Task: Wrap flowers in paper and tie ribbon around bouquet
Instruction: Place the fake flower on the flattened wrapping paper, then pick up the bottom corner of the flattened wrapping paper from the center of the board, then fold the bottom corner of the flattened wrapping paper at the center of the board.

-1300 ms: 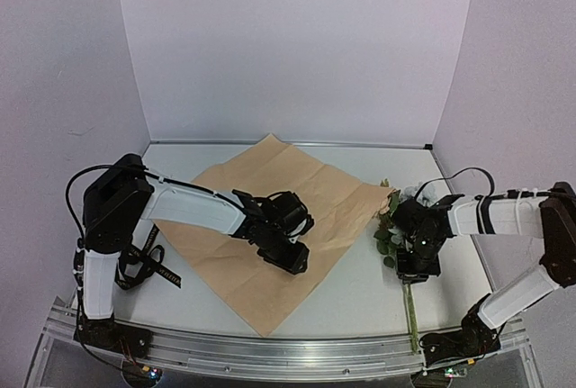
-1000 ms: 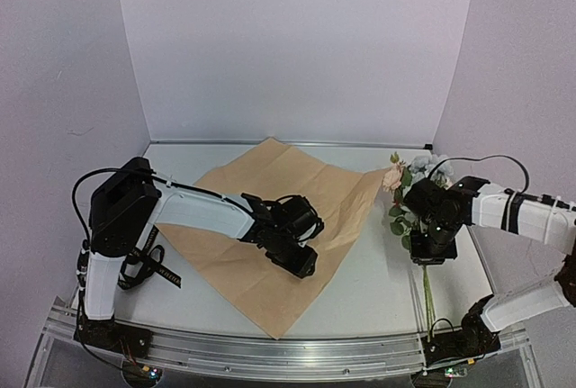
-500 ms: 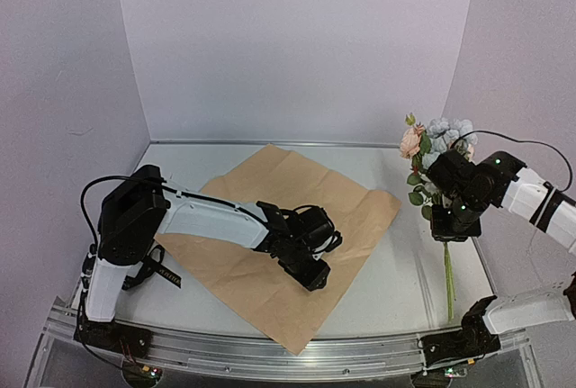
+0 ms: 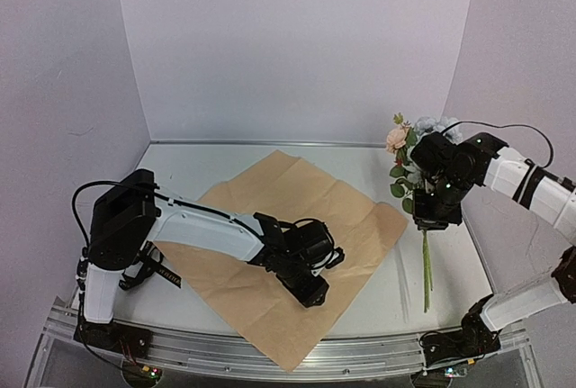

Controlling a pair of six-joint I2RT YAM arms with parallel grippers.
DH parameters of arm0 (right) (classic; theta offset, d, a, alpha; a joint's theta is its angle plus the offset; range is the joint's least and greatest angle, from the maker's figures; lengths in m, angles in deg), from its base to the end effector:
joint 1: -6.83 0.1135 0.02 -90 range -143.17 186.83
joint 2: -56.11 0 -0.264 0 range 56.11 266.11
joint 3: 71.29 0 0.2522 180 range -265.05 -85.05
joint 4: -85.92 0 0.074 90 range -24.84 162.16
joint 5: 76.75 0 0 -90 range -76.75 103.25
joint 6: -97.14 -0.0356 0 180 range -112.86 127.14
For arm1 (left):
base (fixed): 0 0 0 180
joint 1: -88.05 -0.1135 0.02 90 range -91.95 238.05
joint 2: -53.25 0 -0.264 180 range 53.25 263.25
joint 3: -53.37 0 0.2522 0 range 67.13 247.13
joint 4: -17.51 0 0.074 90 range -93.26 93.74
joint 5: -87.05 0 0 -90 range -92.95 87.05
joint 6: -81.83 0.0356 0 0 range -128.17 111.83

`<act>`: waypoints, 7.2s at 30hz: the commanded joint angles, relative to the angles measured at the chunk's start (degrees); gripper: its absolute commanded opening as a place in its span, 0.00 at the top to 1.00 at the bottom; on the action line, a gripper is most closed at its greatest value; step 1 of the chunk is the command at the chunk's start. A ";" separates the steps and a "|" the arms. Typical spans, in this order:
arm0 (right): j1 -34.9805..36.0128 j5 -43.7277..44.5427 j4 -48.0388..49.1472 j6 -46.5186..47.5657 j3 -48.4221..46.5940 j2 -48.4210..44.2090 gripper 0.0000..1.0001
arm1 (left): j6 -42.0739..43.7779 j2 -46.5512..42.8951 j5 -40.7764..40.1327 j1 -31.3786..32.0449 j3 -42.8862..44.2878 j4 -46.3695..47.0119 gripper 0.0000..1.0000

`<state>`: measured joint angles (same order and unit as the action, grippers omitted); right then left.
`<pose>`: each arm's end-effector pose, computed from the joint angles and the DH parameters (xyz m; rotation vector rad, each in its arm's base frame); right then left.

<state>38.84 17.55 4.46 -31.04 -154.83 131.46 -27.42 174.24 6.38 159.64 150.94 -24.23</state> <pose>0.2002 0.1220 0.3000 0.1694 2.8509 0.1537 0.1313 -0.4128 0.1405 1.3201 2.5687 -0.6184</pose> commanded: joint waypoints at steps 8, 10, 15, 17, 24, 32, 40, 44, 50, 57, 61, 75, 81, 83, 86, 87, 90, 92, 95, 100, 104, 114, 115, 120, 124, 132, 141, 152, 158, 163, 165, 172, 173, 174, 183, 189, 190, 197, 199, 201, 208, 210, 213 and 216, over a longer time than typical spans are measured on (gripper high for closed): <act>1.52 -1.88 7.14 -5.36 -4.53 4.27 1.00 | -0.17 -5.95 -1.47 0.20 -6.46 -5.07 0.54; 2.26 -1.95 7.85 -5.72 -5.43 5.48 1.00 | -0.23 -8.09 -2.00 0.15 -6.50 -4.58 0.51; 3.96 -3.78 12.66 -6.89 -8.20 9.53 1.00 | -2.73 -14.26 -6.85 -0.03 -7.74 -2.92 0.42; 4.59 -5.34 15.71 -7.73 -9.21 11.68 1.00 | -4.78 -18.21 -8.62 -0.89 -9.53 -2.28 0.41; 7.72 -10.87 25.55 -9.74 -17.55 23.74 1.00 | -14.41 -30.97 -10.17 -12.71 -24.47 1.35 0.47; 10.60 -21.10 35.18 -8.67 -32.59 41.25 1.00 | -6.85 -32.93 -1.31 -27.08 -31.47 6.30 0.50; 11.12 -25.46 37.23 -12.71 -47.61 56.67 1.00 | -4.66 -28.00 1.62 -32.91 -31.49 6.91 0.51; 11.46 -24.50 34.64 -12.24 -48.90 58.42 1.00 | -4.31 -25.03 1.82 -34.09 -31.43 6.44 0.53; 12.54 -25.13 29.56 -9.15 -51.10 59.79 1.00 | -3.34 -23.18 3.00 -35.80 -31.53 6.10 0.53; 14.49 -24.62 21.42 -4.68 -59.91 65.45 1.00 | -2.56 -21.78 4.44 -36.60 -31.43 6.02 0.54; 15.25 -21.33 19.77 -4.41 -59.13 65.79 1.00 | -2.46 -21.75 4.82 -36.80 -31.68 6.03 0.54; 17.32 -5.82 19.99 -8.07 -58.18 67.15 1.00 | -2.38 -21.55 5.16 -37.05 -32.00 6.31 0.54; 17.33 -2.88 20.71 -9.16 -60.69 69.30 0.96 | -2.30 -21.58 5.33 -37.05 -32.06 6.09 0.55; 17.32 -3.78 20.90 -9.43 -61.52 70.07 0.92 | -2.29 -21.65 5.27 -37.05 -32.06 6.01 0.55; 17.35 -5.53 21.00 -9.23 -61.46 70.16 0.79 | -2.29 -21.58 5.25 -37.05 -32.05 6.02 0.55; 17.36 -5.90 21.02 -9.07 -61.05 69.79 0.73 | -2.29 -21.54 5.22 -37.05 -32.03 6.00 0.55; 17.34 -7.16 21.02 -8.13 -60.23 68.29 0.59 | -2.14 -21.54 5.26 -37.01 -31.89 5.99 0.55; 17.31 -7.42 21.03 -7.76 -58.59 66.32 0.52 | -2.05 -21.57 5.05 -37.05 -31.74 5.82 0.55; 17.32 -8.11 21.01 -7.38 -56.20 63.24 0.40 | -2.02 -21.81 4.83 -37.13 -31.57 5.78 0.54; 17.29 -11.64 19.56 -3.92 -51.65 56.37 0.24 | -2.23 -22.76 4.86 -37.21 -30.97 5.80 0.54; 17.31 -15.80 18.84 3.76 -43.29 47.86 0.15 | -2.79 -24.38 5.17 -37.24 -30.40 6.09 0.53; 23.01 -13.88 26.31 31.18 -4.61 18.64 0.11 | -8.74 -32.63 5.94 -36.55 -31.57 7.26 0.47; 24.29 -13.11 27.54 34.20 -1.44 16.56 0.10 | -9.37 -33.58 5.67 -36.34 -32.01 7.39 0.46; 31.79 -8.95 34.82 46.10 12.52 8.10 0.08 | -12.60 -36.53 3.96 -35.10 -34.87 8.08 0.45; 37.99 -6.14 40.72 54.09 20.10 5.09 0.07 | -14.86 -38.10 3.59 -34.74 -37.36 9.40 0.45; 47.80 6.29 55.94 70.17 28.59 9.29 0.05 | -16.32 -40.83 1.77 -34.41 -38.73 8.75 0.44; 54.47 17.24 72.83 81.87 27.31 21.22 0.07 | -16.79 -42.38 0.63 -34.39 -39.18 7.50 0.44; 55.79 19.62 71.00 77.71 25.39 19.37 0.53 | -15.63 -42.32 0.25 -34.39 -37.66 6.05 0.44; 55.78 18.63 65.20 75.33 22.90 18.20 0.88 | -14.61 -42.49 0.34 -34.37 -35.83 4.23 0.45; 53.26 15.70 54.64 69.97 18.19 14.97 1.00 | -13.78 -44.71 -0.14 -34.34 -33.80 1.53 0.44; 50.47 11.66 46.79 64.76 14.71 13.86 1.00 | -13.30 -45.59 -0.46 -34.41 -32.51 0.27 0.44; 38.44 0.17 30.23 49.80 0.99 18.11 1.00 | -11.28 -48.04 -2.12 -34.38 -28.02 -4.31 0.44; 37.00 -0.82 29.02 47.47 -1.16 19.37 1.00 | -10.96 -48.25 -2.19 -34.41 -27.53 -4.64 0.44; 35.35 -1.62 28.06 45.29 -3.32 20.62 1.00 | -10.74 -48.44 -2.19 -34.41 -27.15 -4.99 0.44; 25.53 -3.38 20.07 26.34 -17.49 32.33 1.00 | -7.23 -48.31 2.15 -34.27 -24.82 -5.70 0.44; 22.46 -1.53 18.18 21.38 -22.64 37.79 1.00 | -5.23 -46.85 6.06 -30.25 -24.23 -4.01 0.46; 22.22 -1.33 18.19 21.06 -23.22 38.28 1.00 | -5.12 -46.43 5.95 -29.11 -24.14 -3.82 0.46; 20.17 -1.08 17.86 18.95 -26.34 41.54 0.96 | -8.09 -41.68 8.36 -24.46 -27.34 4.10 0.53; 19.65 -1.01 17.85 18.46 -27.04 42.20 0.91 | -8.92 -39.36 8.59 -23.88 -28.58 6.65 0.55; 19.22 -0.89 17.87 17.59 -27.81 42.68 0.81 | -9.79 -36.93 8.55 -23.61 -29.73 9.51 0.57; 18.10 -1.53 17.89 17.04 -25.03 38.47 0.34 | -11.29 -28.13 5.33 -23.60 -30.72 13.74 0.62; 17.87 -3.03 18.12 18.31 -22.85 36.56 0.26 | -11.33 -26.25 4.11 -23.60 -30.24 13.97 0.62; 17.29 -7.24 19.70 20.29 -19.83 34.22 0.19 | -11.11 -25.00 2.70 -23.60 -29.38 14.12 0.62; 16.01 -12.65 22.77 21.70 -15.61 32.71 0.14 | -10.37 -23.80 1.49 -23.60 -27.78 13.84 0.62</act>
<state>56.18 11.70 24.12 -11.80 -174.36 168.91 -38.23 149.66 10.73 135.77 120.25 -12.64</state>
